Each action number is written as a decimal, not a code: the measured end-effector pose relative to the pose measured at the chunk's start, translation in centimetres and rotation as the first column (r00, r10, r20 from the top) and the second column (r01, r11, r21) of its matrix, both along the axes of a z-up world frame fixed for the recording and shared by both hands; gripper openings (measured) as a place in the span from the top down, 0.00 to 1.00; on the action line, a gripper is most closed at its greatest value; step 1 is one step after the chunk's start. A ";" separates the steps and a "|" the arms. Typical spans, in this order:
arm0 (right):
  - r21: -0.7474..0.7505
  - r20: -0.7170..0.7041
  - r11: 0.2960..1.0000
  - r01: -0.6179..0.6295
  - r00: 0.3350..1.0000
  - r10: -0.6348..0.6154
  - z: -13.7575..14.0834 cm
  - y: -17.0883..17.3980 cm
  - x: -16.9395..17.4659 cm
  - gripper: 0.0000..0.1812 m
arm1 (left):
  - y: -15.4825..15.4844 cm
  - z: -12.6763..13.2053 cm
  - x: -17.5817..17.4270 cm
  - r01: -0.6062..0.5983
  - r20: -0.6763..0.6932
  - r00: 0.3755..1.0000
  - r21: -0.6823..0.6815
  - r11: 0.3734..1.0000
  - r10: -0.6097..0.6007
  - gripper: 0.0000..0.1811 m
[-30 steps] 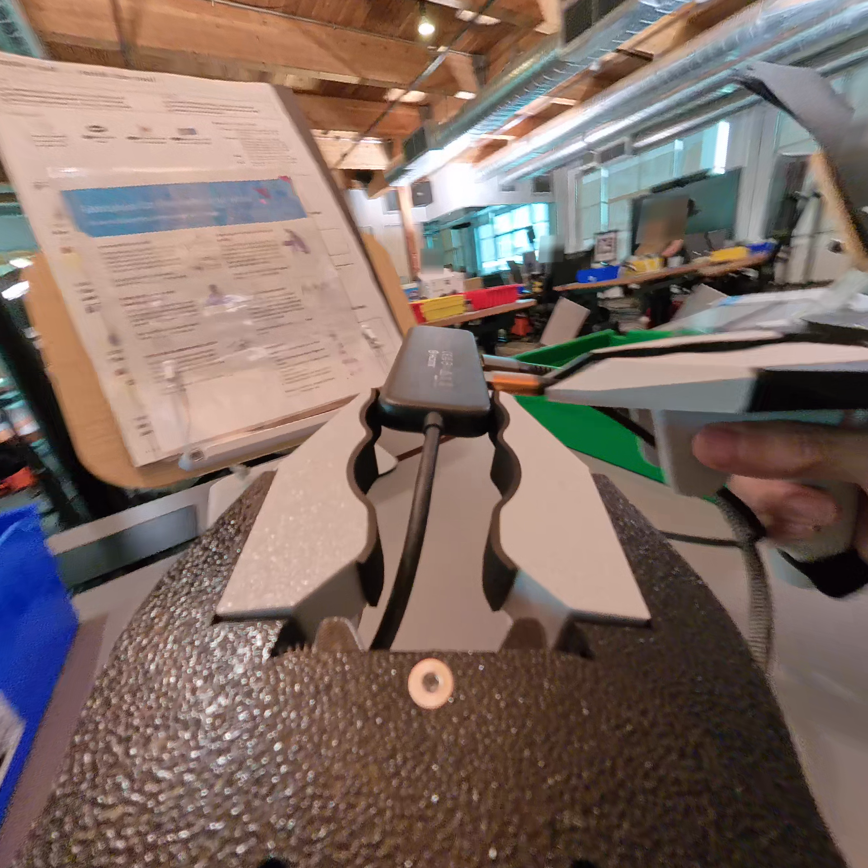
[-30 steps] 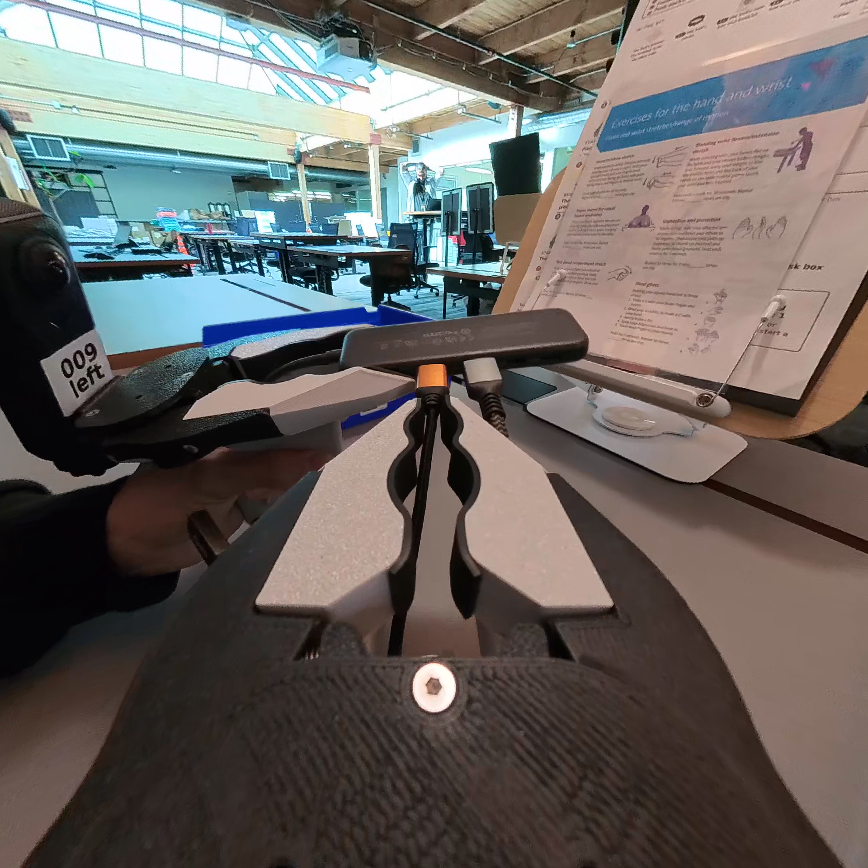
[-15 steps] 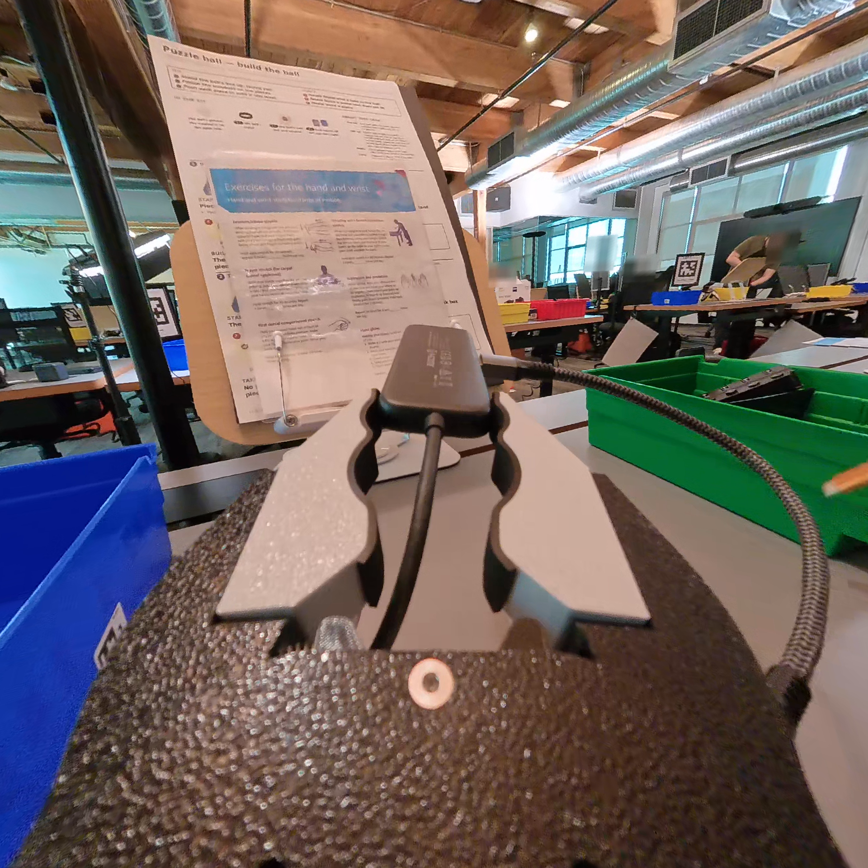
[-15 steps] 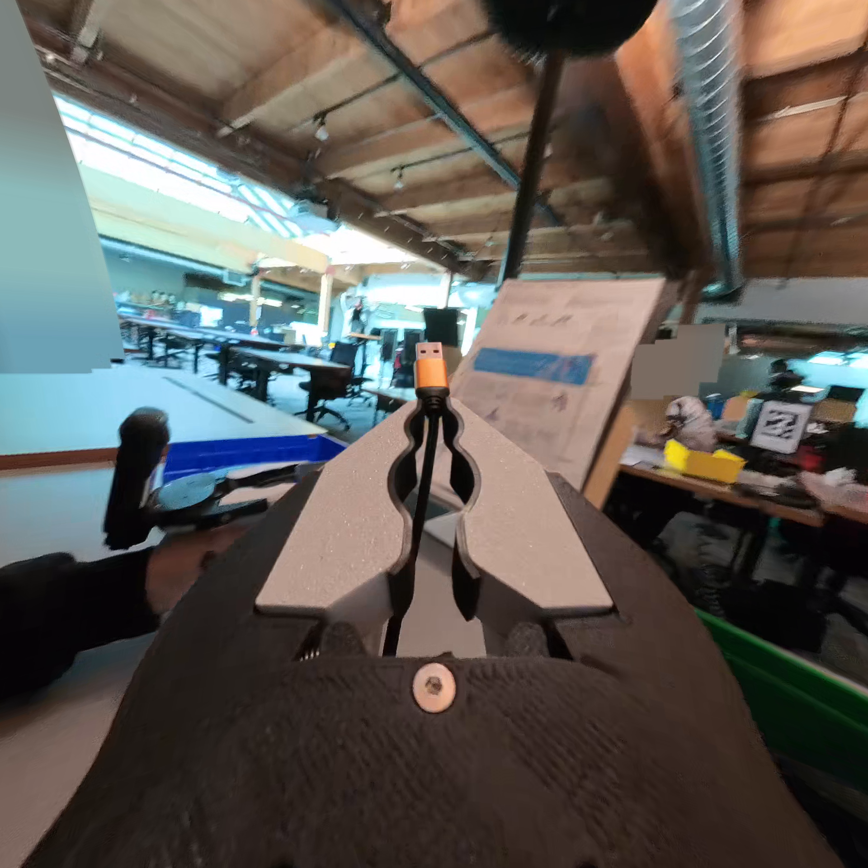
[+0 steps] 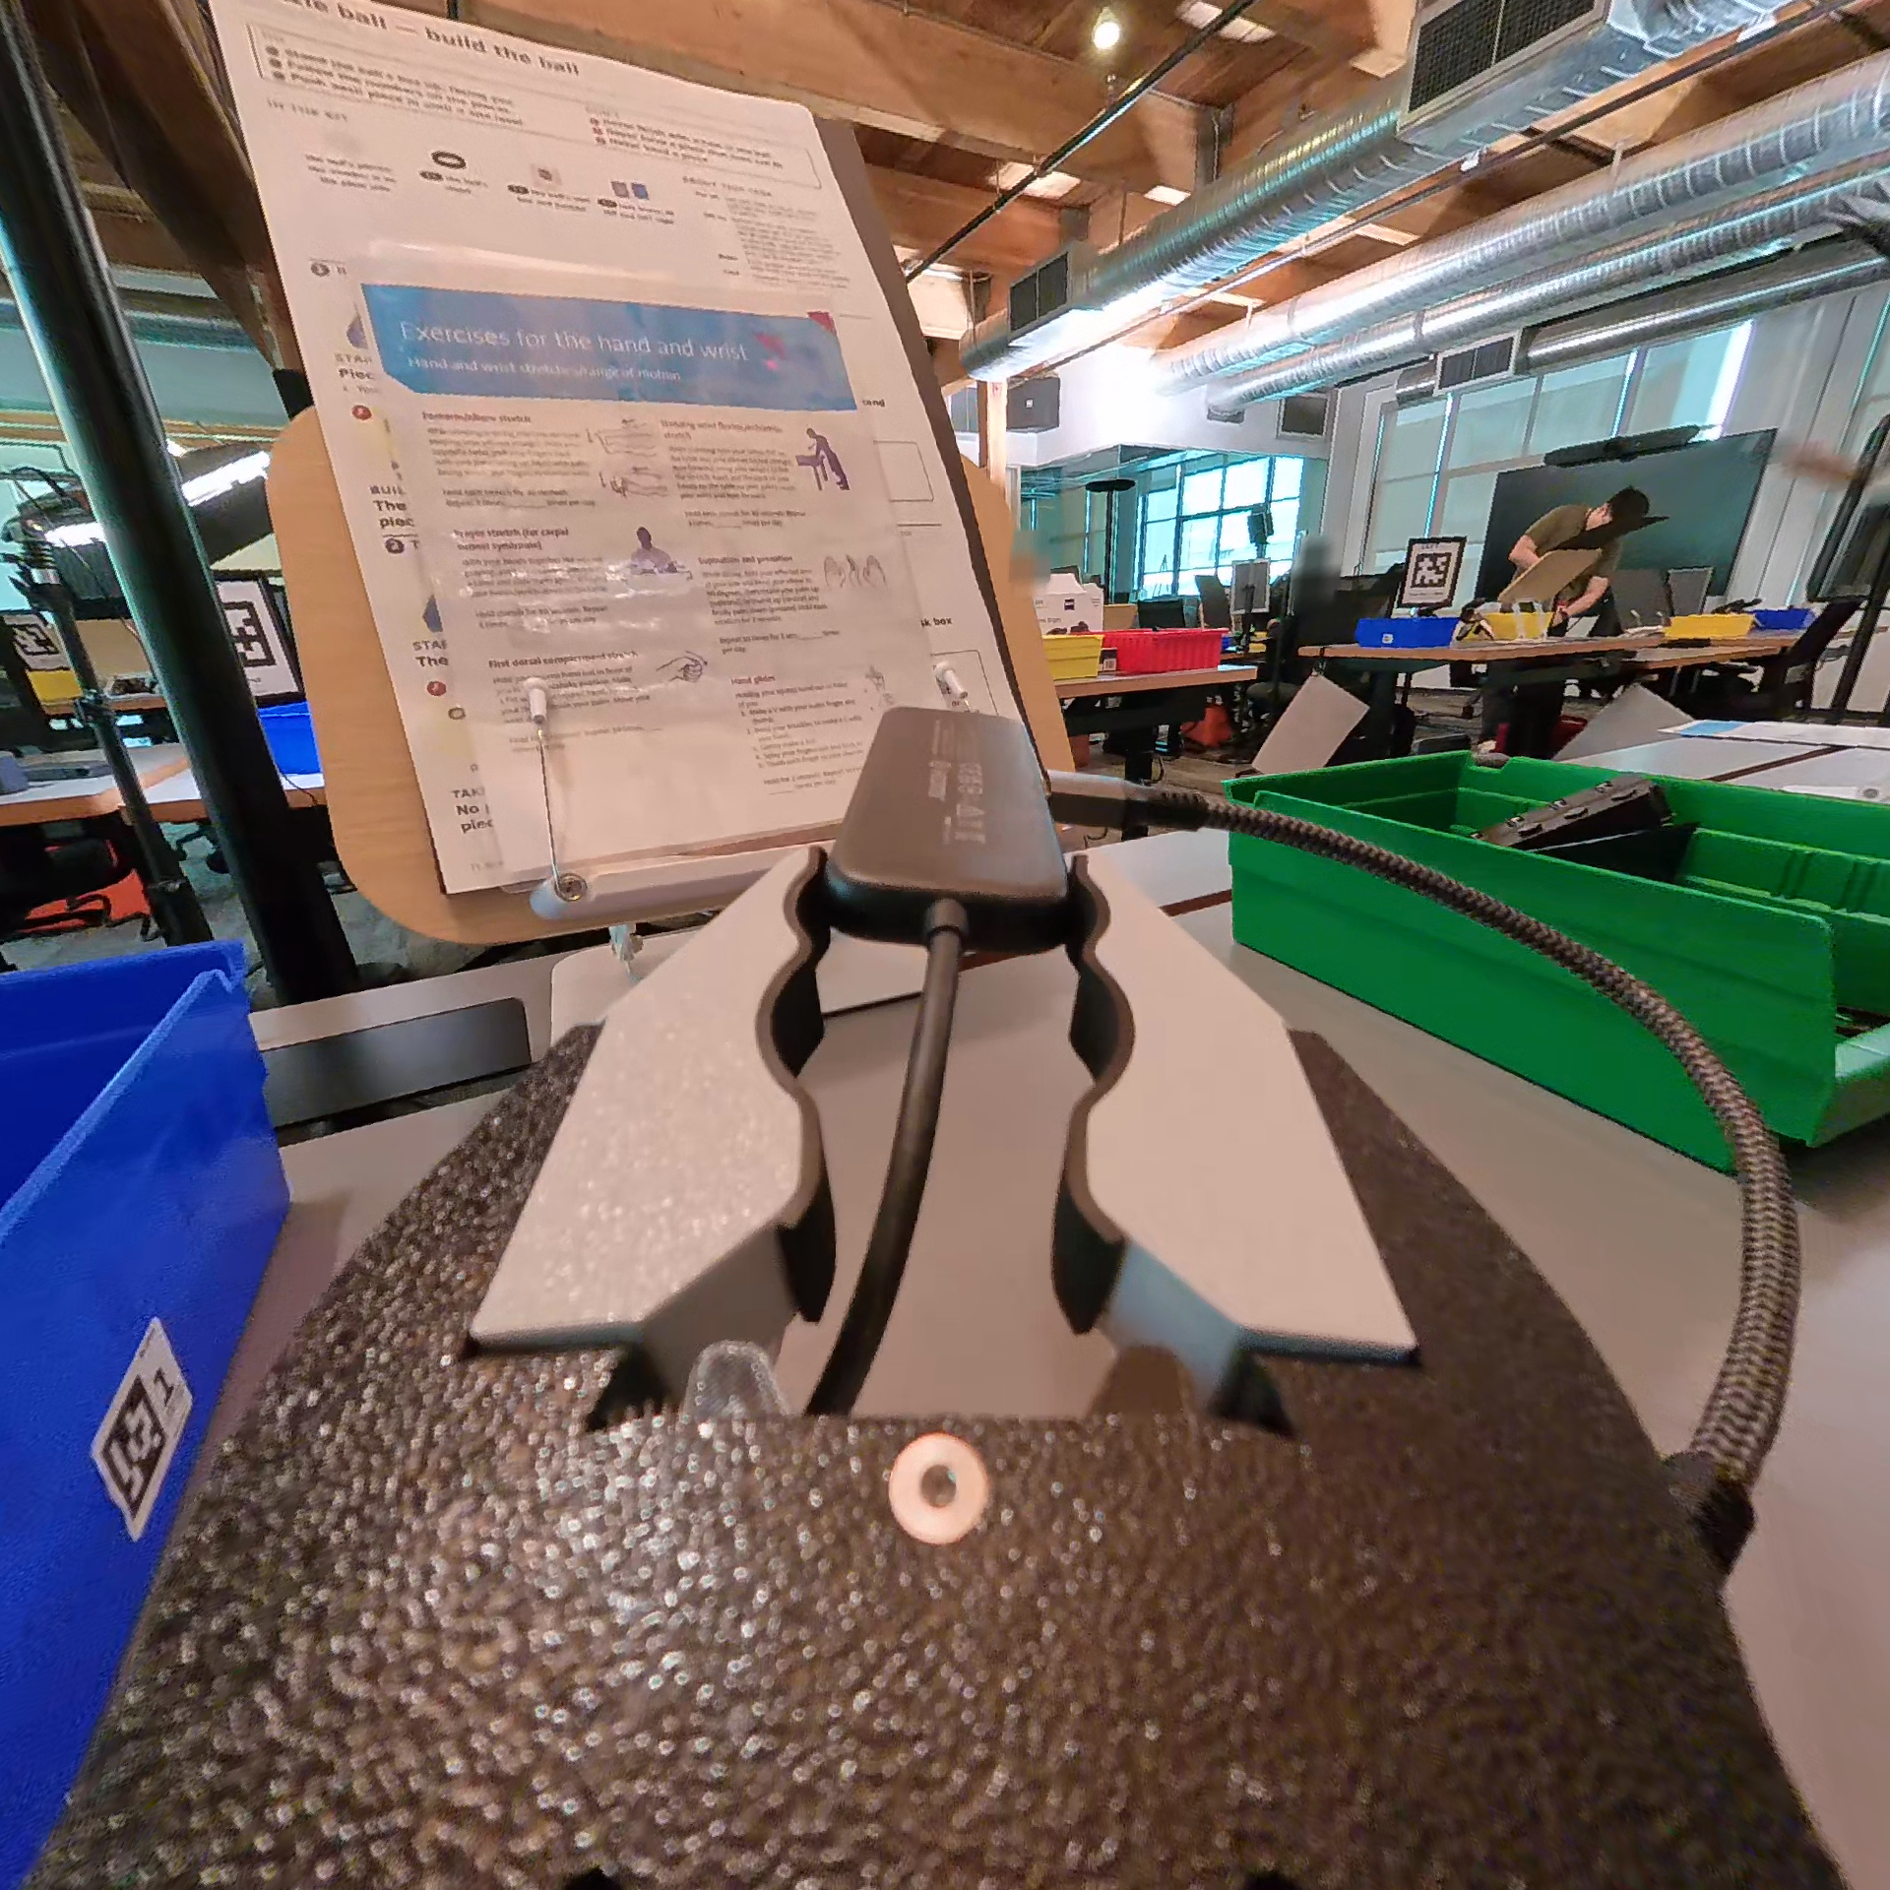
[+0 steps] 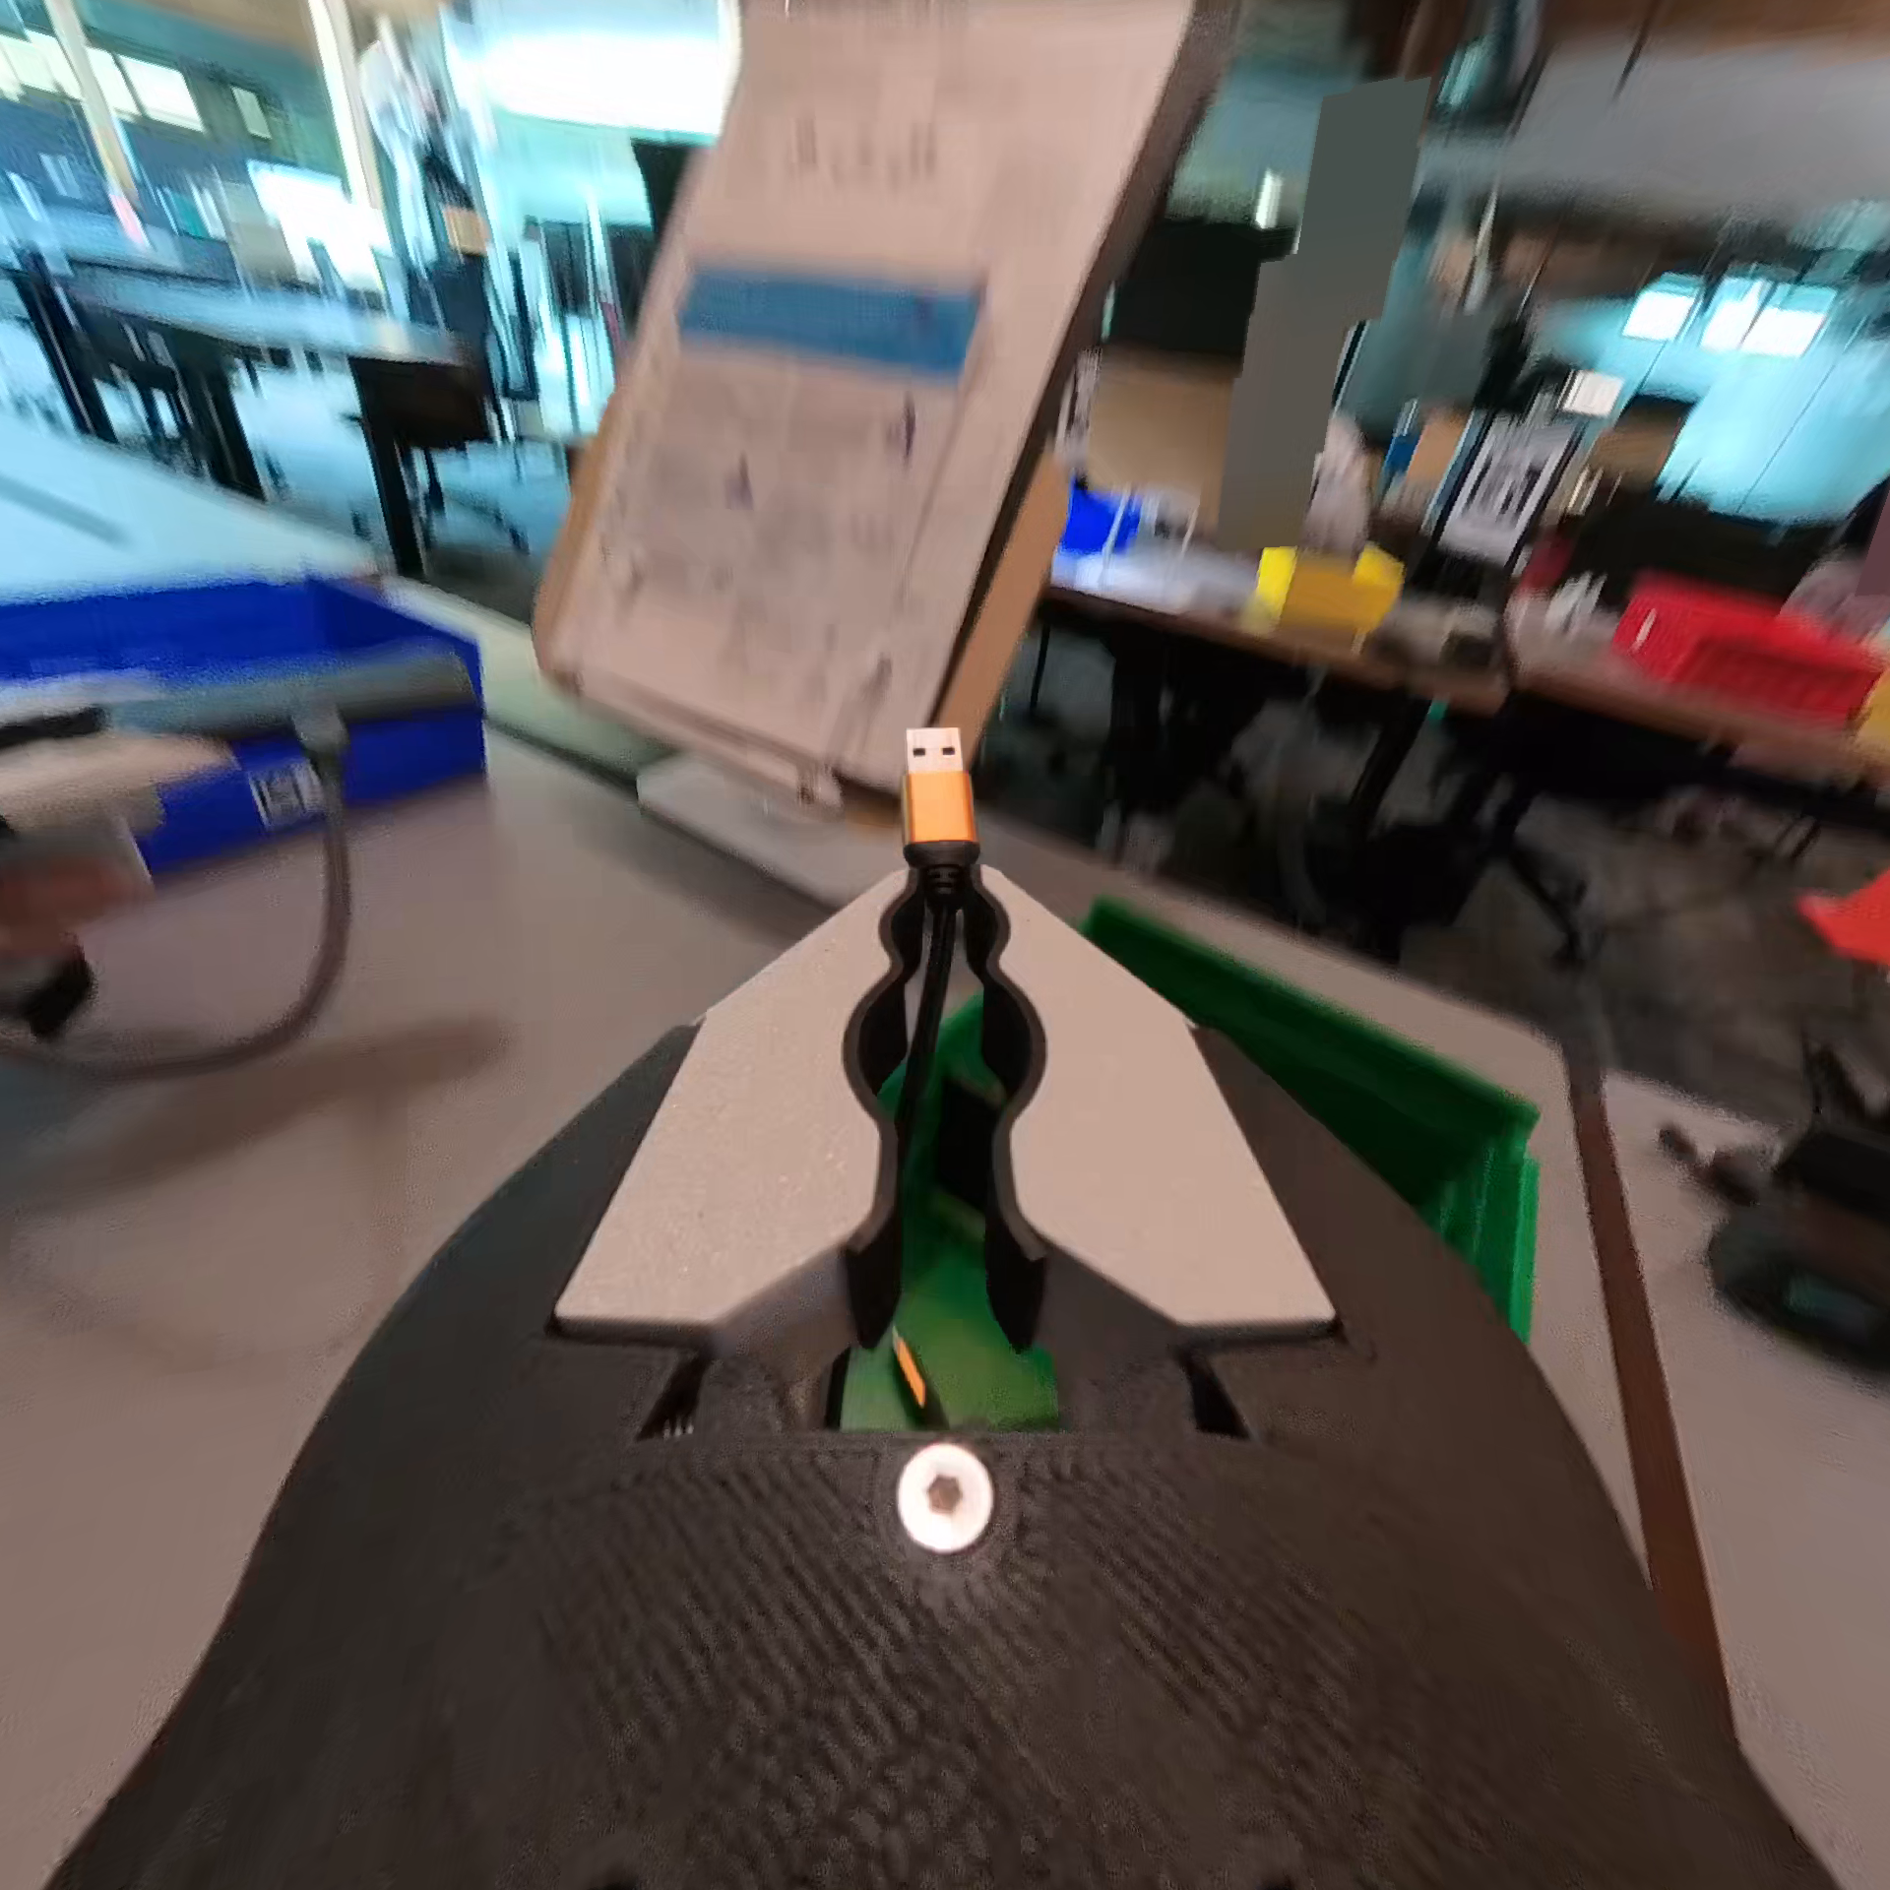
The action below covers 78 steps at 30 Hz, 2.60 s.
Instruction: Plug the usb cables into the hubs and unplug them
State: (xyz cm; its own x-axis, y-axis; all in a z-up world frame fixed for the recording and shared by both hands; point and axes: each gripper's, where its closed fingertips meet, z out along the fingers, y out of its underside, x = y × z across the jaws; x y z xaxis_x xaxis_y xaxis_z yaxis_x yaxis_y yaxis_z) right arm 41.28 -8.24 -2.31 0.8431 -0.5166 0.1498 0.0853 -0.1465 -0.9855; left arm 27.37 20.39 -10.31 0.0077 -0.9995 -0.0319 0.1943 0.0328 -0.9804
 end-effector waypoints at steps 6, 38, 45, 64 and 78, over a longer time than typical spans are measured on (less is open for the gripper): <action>-0.477 -0.148 0.878 0.034 0.982 -0.118 -12.5 0.0 2.1 0.97 | -0.4 -0.2 0.1 0.025 -0.006 1.000 -0.006 1.000 -0.025 0.75; -0.140 -0.140 0.958 0.250 0.953 -0.269 -5.6 -1.8 6.1 0.97 | -1.0 -0.9 0.6 0.075 -0.030 0.997 -0.028 0.997 -0.076 0.75; -0.654 -0.185 0.756 -0.015 0.973 -0.140 -16.8 0.6 3.2 0.97 | -1.3 -1.1 0.8 0.087 -0.039 0.995 -0.028 0.996 -0.088 0.75; 0.009 -0.008 0.948 -0.319 0.948 0.319 -7.2 16.8 -10.2 0.56 | -3.0 -1.5 0.7 0.143 -0.104 0.985 0.023 0.989 -0.140 0.75; 0.233 -0.028 0.909 -0.345 0.932 0.361 -9.4 20.1 -10.6 0.83 | -5.0 -1.6 0.8 0.171 -0.098 0.982 0.079 0.982 -0.163 0.75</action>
